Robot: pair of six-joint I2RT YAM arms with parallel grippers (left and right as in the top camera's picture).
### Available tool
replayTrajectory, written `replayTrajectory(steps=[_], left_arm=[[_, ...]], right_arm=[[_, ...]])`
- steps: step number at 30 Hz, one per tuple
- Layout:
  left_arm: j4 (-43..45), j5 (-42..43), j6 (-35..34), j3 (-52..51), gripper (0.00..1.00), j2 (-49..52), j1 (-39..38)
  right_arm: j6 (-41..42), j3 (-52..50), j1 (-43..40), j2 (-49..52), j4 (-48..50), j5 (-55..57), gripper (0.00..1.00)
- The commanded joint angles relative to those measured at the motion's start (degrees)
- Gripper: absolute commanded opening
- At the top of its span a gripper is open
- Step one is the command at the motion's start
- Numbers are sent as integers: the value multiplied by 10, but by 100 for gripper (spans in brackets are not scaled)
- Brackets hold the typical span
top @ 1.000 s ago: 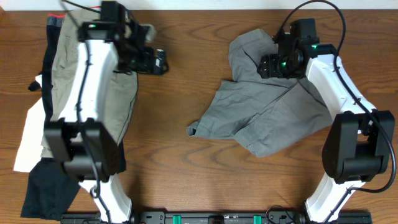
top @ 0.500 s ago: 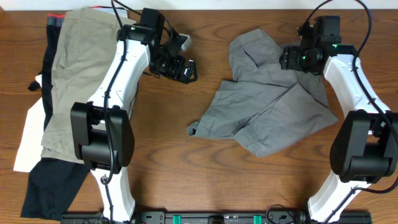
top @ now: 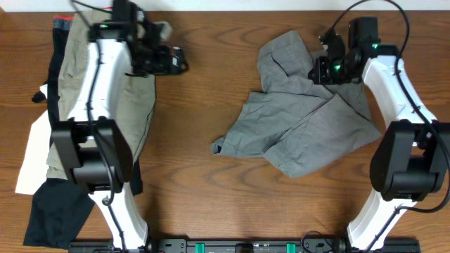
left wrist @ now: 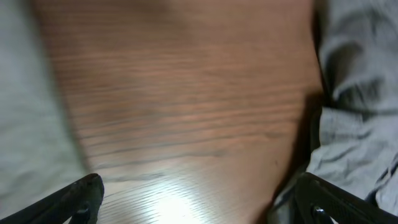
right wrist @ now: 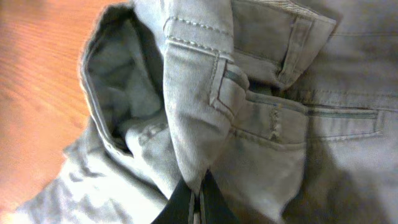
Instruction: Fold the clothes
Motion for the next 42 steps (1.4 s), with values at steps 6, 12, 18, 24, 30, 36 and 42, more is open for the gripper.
replayTrajectory(steps=[6,12,18,24,30,36,42], left_arm=[[-7,9,-25,22,100,-71,47],[-3,8,-24,22,100,-86,55],[1,-33,-25,21,100,-86,68],[0,-33,-25,21,100,-86,82],[-28,-26,-24,21,100,-86,68],[-82,-26,-2,16,99,-86,27],[-126,-26,35,-33,100,-83,-31]], right_arm=[[-79,97,59,-74,-176,-6,1],[-79,35,174,-73,-213,27,1],[-55,-94,315,-70,-117,34,1],[-58,-124,379,-69,-83,28,4],[-38,-60,365,-71,-77,45,36],[34,54,273,-71,-90,120,62],[40,85,170,-70,-56,113,64]])
